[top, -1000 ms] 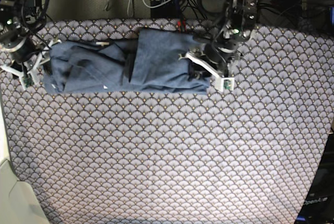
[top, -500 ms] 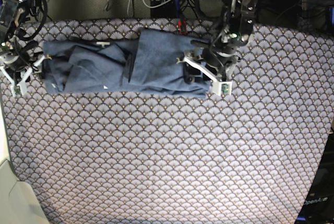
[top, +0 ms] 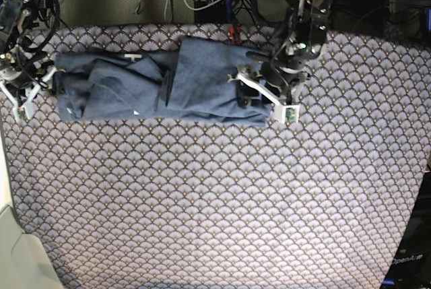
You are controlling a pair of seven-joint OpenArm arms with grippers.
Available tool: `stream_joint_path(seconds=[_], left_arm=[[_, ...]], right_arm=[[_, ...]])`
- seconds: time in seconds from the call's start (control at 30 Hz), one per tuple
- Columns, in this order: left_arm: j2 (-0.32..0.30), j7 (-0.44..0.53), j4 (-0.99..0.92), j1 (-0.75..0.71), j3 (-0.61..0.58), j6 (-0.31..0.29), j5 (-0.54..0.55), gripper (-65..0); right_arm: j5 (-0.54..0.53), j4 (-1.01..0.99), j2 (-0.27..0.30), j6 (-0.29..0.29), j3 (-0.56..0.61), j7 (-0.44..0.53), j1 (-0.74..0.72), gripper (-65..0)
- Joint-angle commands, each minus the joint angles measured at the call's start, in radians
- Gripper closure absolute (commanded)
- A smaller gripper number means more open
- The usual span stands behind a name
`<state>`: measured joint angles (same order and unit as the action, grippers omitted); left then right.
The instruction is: Fold the T-shirt properly
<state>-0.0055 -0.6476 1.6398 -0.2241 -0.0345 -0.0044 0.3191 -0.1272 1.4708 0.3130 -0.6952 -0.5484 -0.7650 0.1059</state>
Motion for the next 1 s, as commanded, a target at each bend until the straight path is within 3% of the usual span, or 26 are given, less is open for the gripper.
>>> stream_joint_path(seconds=[0.0, 0.1, 0.37, 0.63, 0.97], left_arm=[[0.0, 0.012, 0.013, 0.009, 0.0, -0.006, 0.002, -33.2], [0.0, 0.013, 0.012, 0.009, 0.002, -0.006, 0.002, -33.2], [-0.001, 0.008, 0.009, 0.021, 0.005, -0.004, 0.002, -33.2], [-0.001, 0.013, 0.009, 0.021, 0.005, -0.003, 0.002, -33.2], [-0.003, 0.015, 0.009, 0.022, 0.005, -0.001, 0.002, -33.2]], right_arm=[[-0.013, 0.047, 0.019, -0.003, -0.006, 0.003, -0.015, -33.1], [-0.013, 0.109, 0.002, -0.003, -0.006, -0.069, -0.015, -33.1], [-0.013, 0.172, -0.033, -0.003, -0.006, -0.15, -0.018, -33.1], [-0.013, 0.222, -0.107, -0.003, -0.003, -0.15, 0.001, -33.1], [-0.013, 0.132, -0.1, -0.003, -0.003, -0.143, -0.008, -33.1]])
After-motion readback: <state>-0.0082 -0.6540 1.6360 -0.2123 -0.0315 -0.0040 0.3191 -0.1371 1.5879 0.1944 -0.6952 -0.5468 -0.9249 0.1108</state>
